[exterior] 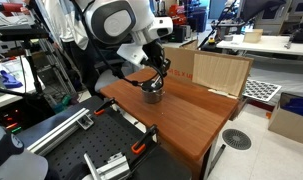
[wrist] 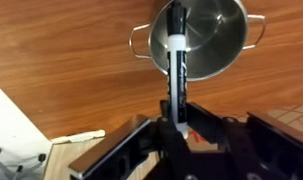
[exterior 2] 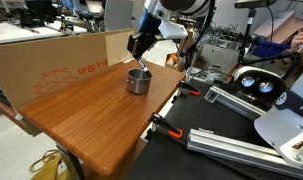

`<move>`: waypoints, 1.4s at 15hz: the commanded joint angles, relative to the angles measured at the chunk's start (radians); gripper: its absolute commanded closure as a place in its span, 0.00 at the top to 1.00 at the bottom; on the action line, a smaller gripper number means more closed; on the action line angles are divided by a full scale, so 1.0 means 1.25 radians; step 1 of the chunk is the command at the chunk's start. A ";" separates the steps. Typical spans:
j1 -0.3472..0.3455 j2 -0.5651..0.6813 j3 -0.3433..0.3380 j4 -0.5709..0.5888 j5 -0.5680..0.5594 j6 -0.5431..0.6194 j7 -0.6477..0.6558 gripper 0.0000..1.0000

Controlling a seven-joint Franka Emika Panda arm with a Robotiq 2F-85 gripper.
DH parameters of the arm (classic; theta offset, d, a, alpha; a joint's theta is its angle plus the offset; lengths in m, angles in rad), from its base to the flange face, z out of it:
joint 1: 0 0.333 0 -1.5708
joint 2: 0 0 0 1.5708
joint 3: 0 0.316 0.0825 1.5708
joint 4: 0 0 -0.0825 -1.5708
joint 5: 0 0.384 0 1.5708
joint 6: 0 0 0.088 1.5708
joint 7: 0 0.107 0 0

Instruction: Pick the marker and put it in the pot

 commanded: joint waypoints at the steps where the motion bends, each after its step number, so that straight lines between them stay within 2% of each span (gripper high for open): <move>1: -0.005 -0.002 0.016 -0.002 0.004 0.018 -0.007 0.06; 5: -0.008 -0.008 0.049 0.007 0.014 0.008 -0.004 0.06; 15: 0.043 0.061 -0.014 0.067 -0.008 0.016 0.021 0.06; 20: 0.102 0.112 -0.074 0.106 -0.068 0.013 0.084 0.06; 21: 0.116 0.118 -0.089 0.113 -0.075 0.006 0.096 0.25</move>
